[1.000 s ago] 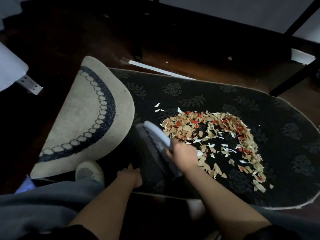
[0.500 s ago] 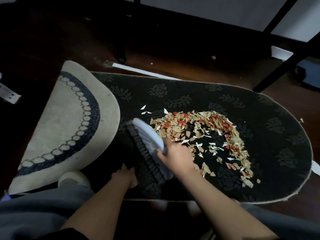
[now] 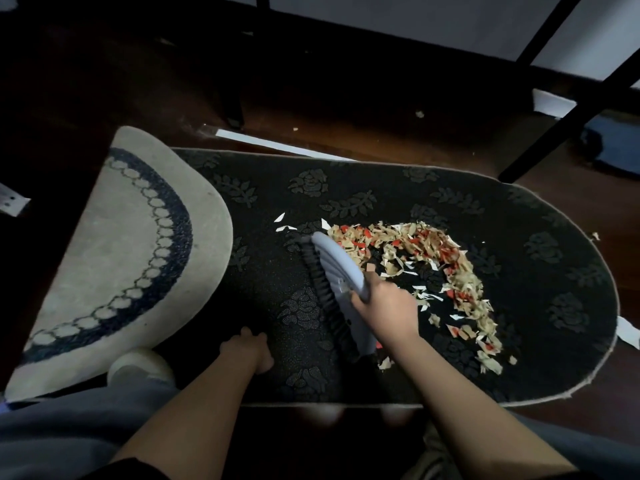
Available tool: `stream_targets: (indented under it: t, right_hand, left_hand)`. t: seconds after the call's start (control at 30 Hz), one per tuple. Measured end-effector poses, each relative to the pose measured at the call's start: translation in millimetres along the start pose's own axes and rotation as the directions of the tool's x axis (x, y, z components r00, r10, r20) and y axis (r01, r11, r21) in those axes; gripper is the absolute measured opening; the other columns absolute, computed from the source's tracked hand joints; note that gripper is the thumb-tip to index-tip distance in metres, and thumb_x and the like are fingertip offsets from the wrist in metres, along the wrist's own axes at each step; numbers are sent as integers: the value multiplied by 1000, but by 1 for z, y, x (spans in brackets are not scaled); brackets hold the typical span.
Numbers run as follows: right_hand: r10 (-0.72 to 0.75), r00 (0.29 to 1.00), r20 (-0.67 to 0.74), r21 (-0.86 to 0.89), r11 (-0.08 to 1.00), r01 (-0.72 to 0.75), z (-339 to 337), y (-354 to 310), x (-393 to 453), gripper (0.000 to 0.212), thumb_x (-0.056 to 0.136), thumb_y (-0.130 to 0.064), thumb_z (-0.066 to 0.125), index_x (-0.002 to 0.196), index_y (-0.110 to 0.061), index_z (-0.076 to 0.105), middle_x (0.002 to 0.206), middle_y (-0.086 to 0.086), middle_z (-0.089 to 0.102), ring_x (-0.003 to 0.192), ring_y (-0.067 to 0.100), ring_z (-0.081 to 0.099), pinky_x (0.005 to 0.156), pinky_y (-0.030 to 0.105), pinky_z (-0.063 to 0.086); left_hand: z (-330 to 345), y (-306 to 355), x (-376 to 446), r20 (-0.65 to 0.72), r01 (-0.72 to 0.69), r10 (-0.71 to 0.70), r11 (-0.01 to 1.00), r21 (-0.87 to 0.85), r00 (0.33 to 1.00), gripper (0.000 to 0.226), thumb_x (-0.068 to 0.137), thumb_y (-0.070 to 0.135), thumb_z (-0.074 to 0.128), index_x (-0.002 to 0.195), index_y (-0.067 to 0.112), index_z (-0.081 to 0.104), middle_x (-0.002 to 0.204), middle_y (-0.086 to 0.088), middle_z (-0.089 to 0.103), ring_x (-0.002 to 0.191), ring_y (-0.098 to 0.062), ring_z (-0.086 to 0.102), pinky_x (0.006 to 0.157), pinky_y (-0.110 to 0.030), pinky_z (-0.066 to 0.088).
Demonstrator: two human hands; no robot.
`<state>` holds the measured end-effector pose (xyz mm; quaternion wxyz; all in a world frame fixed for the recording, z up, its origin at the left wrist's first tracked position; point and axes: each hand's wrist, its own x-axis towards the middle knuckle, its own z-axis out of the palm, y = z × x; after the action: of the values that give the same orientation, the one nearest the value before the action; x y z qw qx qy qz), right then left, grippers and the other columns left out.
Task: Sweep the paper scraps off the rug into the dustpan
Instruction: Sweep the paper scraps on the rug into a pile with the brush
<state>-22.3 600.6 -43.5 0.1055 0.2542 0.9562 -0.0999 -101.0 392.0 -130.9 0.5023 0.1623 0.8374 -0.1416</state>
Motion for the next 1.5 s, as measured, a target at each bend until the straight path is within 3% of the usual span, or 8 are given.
stream_targets:
  t: [0.23, 0.37, 0.7, 0.8, 0.97, 1.07, 1.27, 1.5]
  right_hand:
    - [-237, 971, -20, 88, 967, 237, 2, -37, 7, 39, 96, -44, 42, 124, -18, 50, 83, -5, 62, 63, 15, 62, 50, 23, 49]
    - [-349, 936, 55, 0, 937, 349, 17, -65, 14, 34, 97, -42, 41, 117, -16, 50, 78, -3, 55, 62, 19, 57, 51, 24, 43]
    - [68, 997, 41, 43, 997, -70, 11, -23, 18, 37, 95, -46, 45, 110, -12, 51, 73, -5, 49, 58, 17, 50, 43, 22, 37]
    - [66, 998, 2, 120, 991, -66, -1, -38, 9, 37, 95, -43, 47, 120, -16, 50, 74, -8, 50, 51, 10, 45, 37, 18, 25]
    - [-57, 996, 64, 274, 961, 37, -2, -91, 39, 34, 89, -35, 57, 113, -11, 51, 85, 1, 62, 66, 19, 64, 52, 27, 53]
    - [-48, 986, 158, 317, 948, -4, 2, -117, 67, 39, 84, -37, 60, 109, -9, 51, 98, 9, 64, 87, 31, 64, 66, 32, 51]
    - [155, 960, 233, 352, 907, -231, 24, -103, 94, 29, 93, -31, 54, 109, -6, 50, 76, -1, 53, 61, 16, 56, 44, 23, 41]
    - [316, 940, 127, 450, 827, -338, 24, -68, 59, 35, 91, -36, 56, 106, -6, 46, 85, 5, 62, 66, 22, 58, 47, 25, 43]
  left_hand:
    - [-10, 4, 2, 18, -42, 43, 998, -39, 999, 69, 95, 41, 42, 154, 25, 10, 160, -14, -8, 145, -35, 20, 118, -42, 25]
    - [-10, 1, 4, 58, -49, 51, 998, -38, 997, 71, 94, 41, 44, 154, 25, 9, 160, -14, -11, 146, -34, 19, 118, -40, 25]
    - [-16, 0, 0, 66, -34, 38, 998, -58, 997, 68, 94, 41, 43, 154, 26, 14, 161, -11, -7, 146, -34, 19, 118, -42, 26]
    - [-19, -2, -2, 40, -33, 35, 998, -53, 999, 67, 94, 43, 43, 153, 24, 19, 160, -11, 3, 144, -34, 23, 117, -42, 27]
    - [-20, -11, -5, -20, 6, -8, 994, -106, 1000, 62, 93, 41, 40, 149, 17, 28, 154, -14, 24, 139, -33, 33, 113, -43, 32]
    - [-24, -24, -5, -70, 81, -89, 990, -112, 994, 58, 95, 41, 38, 146, 14, 32, 151, -14, 27, 136, -32, 35, 109, -41, 34]
    - [-32, -40, -3, -119, 122, -133, 988, -98, 984, 56, 96, 40, 39, 144, 12, 32, 147, -14, 31, 133, -32, 37, 106, -41, 37]
    - [-35, -27, -3, -145, 113, -128, 988, -106, 981, 53, 96, 38, 39, 144, 16, 35, 147, -11, 32, 134, -30, 38, 104, -40, 36]
